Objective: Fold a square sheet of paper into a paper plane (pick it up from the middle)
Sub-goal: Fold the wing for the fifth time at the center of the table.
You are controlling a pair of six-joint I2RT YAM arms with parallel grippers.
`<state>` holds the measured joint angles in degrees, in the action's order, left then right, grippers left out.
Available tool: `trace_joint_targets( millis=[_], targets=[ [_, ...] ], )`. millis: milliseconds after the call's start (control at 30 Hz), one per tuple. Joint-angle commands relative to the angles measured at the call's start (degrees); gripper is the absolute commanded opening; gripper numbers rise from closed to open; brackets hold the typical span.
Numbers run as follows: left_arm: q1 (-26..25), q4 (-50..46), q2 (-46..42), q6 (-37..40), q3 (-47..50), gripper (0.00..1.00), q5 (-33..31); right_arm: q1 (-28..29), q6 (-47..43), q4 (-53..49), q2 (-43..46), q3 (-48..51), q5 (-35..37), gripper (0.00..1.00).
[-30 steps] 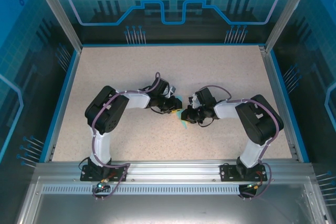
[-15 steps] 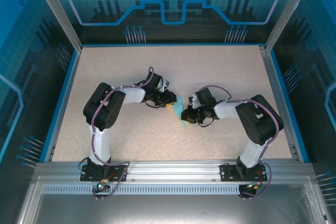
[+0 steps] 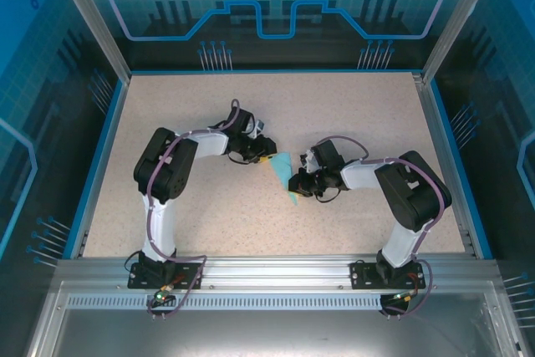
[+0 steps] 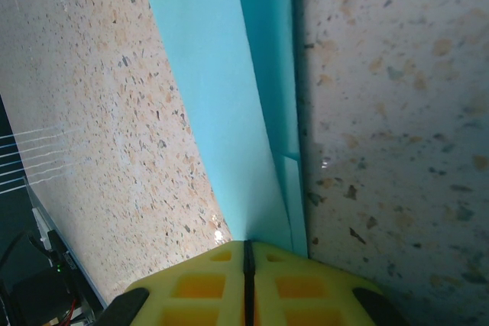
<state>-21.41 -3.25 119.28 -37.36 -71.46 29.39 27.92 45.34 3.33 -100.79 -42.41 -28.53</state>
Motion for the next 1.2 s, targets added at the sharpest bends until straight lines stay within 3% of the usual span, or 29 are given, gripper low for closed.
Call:
trace_joint_targets(
  millis=[0, 433, 767, 933, 1167],
  targets=[
    [1.62, -1.51, 2.44, 1.07, -1.31, 0.32, -2.88, -0.24, -1.22, -7.48, -2.39, 2.91, 2.36, 0.10],
    [3.04, -4.99, -3.17, 3.27, -3.24, 0.33, -2.80, -0.29, -0.26, -6.05, -3.14, 1.90, 1.23, 0.10],
    [0.97, -0.54, -11.17, 0.96, 2.87, 0.31, 0.59, -0.24, -0.04, -6.25, -3.51, 0.87, 1.00, 0.11],
    [-2.10, 0.50, -8.01, 1.09, 1.61, 0.30, 7.83, -0.28, -0.08, -6.41, -3.54, 0.63, 1.29, 0.11],
    [-3.64, 1.51, -1.83, 0.58, 0.61, 0.29, 8.05, -0.24, 0.84, -4.83, -2.72, 1.54, 1.30, 0.11]
  ],
)
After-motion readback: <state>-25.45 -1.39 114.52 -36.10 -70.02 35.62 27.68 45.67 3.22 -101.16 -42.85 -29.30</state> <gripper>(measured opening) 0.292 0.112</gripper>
